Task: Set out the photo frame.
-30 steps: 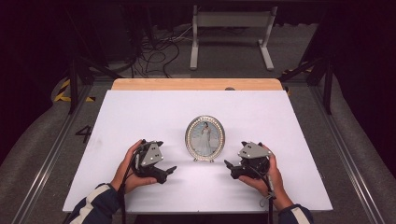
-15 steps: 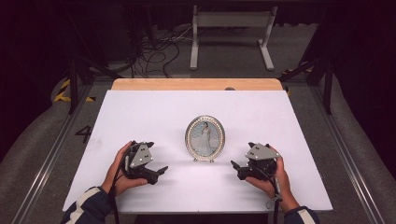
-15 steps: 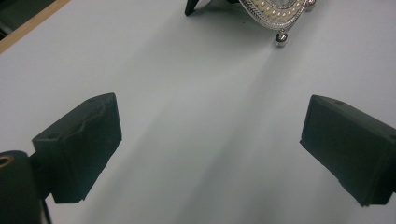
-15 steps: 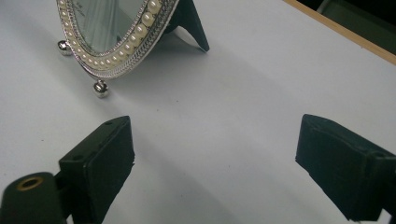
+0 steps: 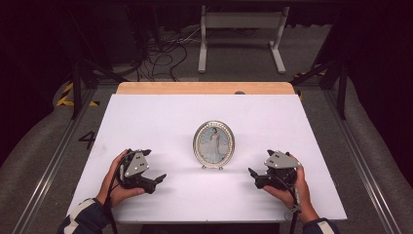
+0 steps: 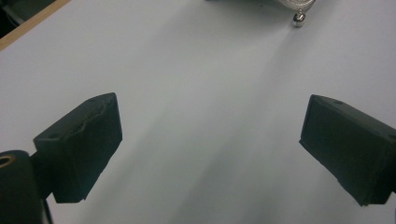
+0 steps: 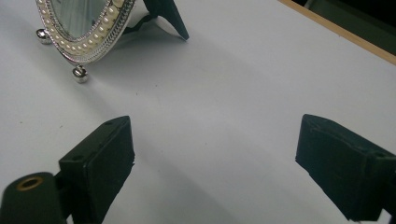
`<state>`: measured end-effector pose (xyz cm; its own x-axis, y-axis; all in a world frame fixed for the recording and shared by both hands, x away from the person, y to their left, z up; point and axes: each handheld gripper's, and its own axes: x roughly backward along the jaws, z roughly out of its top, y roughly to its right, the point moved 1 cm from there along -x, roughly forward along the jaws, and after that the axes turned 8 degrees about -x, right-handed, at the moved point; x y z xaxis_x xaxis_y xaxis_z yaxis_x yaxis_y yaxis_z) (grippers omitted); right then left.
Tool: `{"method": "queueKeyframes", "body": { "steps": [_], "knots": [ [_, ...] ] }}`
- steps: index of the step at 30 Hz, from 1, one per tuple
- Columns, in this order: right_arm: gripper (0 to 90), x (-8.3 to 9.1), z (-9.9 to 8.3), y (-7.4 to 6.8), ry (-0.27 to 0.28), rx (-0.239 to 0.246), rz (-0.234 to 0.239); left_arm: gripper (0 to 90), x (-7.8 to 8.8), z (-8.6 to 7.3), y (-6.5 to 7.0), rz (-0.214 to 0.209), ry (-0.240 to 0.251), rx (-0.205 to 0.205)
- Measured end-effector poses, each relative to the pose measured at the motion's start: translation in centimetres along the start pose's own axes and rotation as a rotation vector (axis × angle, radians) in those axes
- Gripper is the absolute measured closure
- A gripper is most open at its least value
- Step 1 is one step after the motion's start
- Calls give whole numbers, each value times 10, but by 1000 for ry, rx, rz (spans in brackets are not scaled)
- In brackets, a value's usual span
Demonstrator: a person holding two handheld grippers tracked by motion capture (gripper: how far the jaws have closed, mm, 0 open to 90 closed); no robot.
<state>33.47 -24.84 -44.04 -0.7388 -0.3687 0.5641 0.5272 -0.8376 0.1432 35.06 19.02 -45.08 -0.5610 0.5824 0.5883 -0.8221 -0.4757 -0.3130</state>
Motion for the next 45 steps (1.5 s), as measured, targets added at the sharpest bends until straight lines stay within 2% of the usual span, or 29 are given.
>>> {"method": "queueKeyframes", "body": {
  "steps": [8,13,19,22,29,34,41,45],
  "knots": [
    [114,5,-7,6,11,-16,-23,64,7,-10,-3,23,0,18],
    [114,8,-11,11,18,-30,-40,65,12,-16,-3,37,-11,14],
    [114,10,-15,17,25,-24,-61,65,19,-22,-3,55,-17,25],
    [112,10,-18,20,18,-24,-65,65,23,-25,-3,67,-17,38],
    [111,13,-23,27,14,-43,-83,64,26,-32,-7,67,-19,61],
    [111,12,-24,31,15,-62,-78,64,30,-39,-10,75,-25,80],
    [112,12,-25,31,10,-58,-81,64,38,-53,-19,109,-36,132],
    [112,12,-25,33,15,-60,-79,65,40,-55,-22,114,-28,141]
  ]
}}
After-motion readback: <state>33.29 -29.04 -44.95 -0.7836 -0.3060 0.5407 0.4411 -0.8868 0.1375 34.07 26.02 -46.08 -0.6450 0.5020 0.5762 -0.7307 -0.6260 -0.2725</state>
